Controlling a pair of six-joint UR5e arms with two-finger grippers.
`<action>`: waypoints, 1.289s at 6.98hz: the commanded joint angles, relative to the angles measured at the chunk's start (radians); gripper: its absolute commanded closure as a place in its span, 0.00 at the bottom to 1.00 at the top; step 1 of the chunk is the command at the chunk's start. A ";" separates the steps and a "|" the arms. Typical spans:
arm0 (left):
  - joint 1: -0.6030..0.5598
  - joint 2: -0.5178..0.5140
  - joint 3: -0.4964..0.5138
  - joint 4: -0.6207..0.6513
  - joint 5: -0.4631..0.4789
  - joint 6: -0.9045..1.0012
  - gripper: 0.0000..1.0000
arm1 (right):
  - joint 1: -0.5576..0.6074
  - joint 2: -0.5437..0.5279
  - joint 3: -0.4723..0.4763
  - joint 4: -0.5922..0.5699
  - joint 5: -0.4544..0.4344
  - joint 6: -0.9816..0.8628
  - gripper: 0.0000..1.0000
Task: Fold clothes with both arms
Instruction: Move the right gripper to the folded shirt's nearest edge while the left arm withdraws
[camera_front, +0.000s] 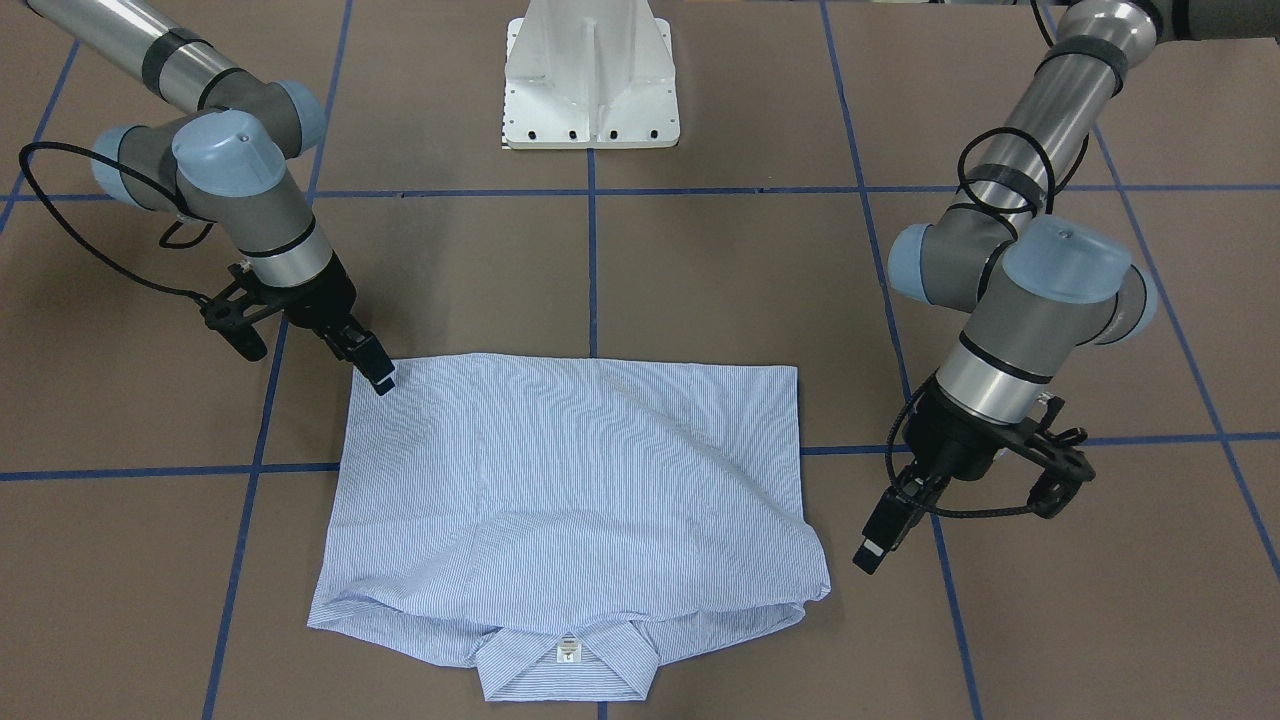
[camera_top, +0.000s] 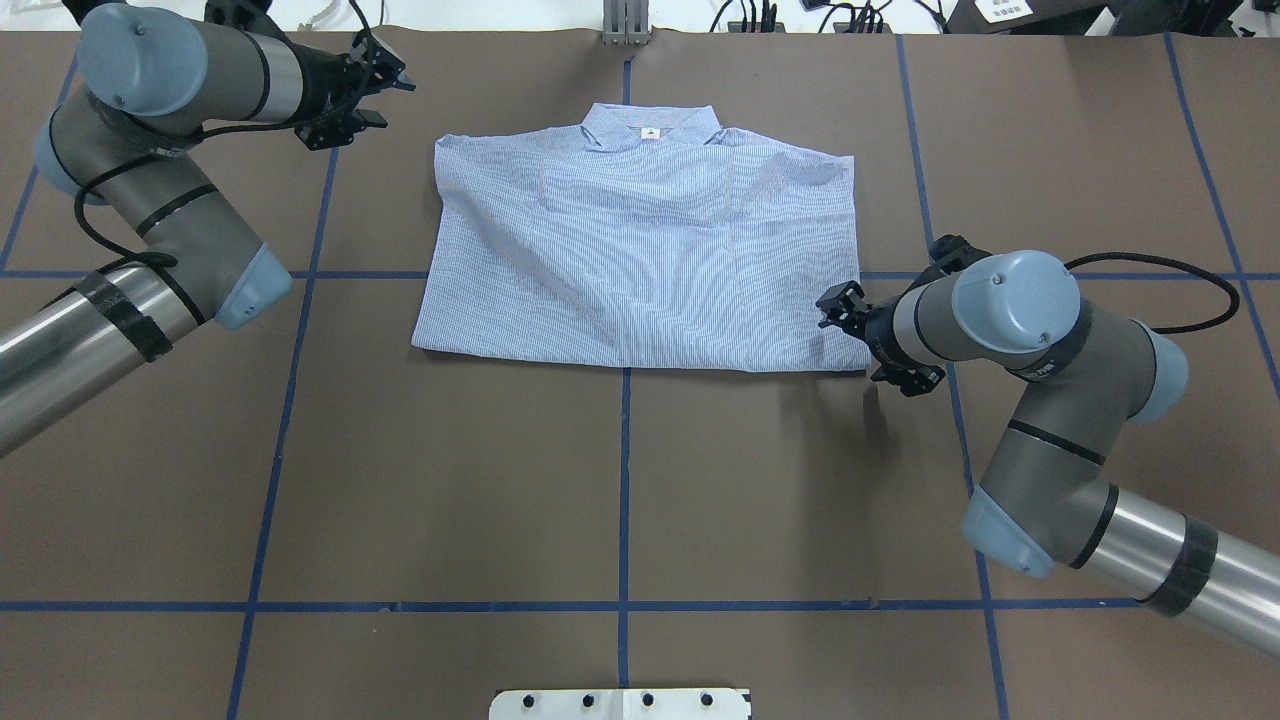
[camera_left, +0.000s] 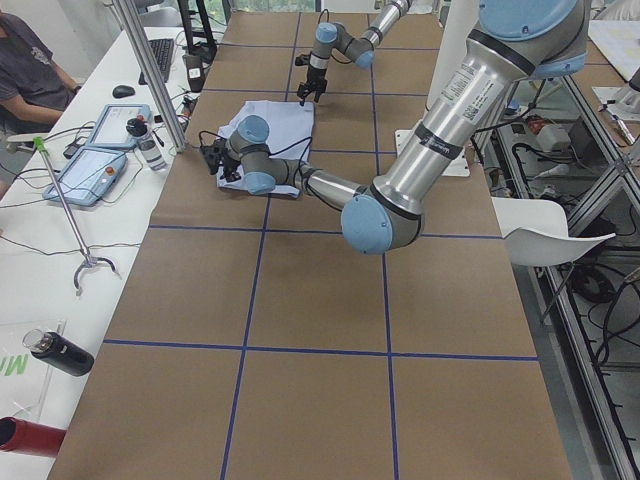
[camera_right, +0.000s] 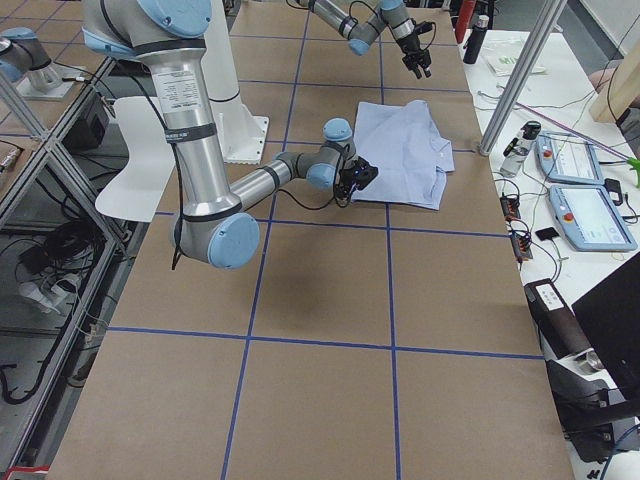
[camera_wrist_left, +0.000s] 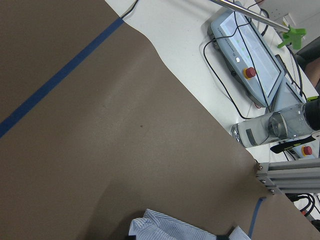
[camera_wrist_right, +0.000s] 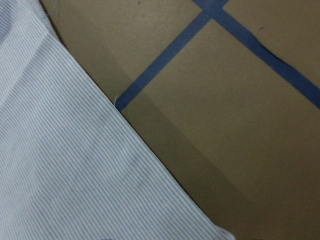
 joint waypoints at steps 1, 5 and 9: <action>0.000 0.003 0.000 0.000 0.001 0.006 0.38 | -0.017 -0.004 -0.013 -0.001 -0.008 -0.001 0.14; 0.000 0.008 0.001 -0.002 0.004 0.012 0.38 | -0.008 0.003 -0.003 -0.004 0.002 -0.010 1.00; 0.000 0.008 -0.002 -0.002 0.005 0.012 0.38 | -0.002 0.000 0.019 -0.007 0.018 -0.012 1.00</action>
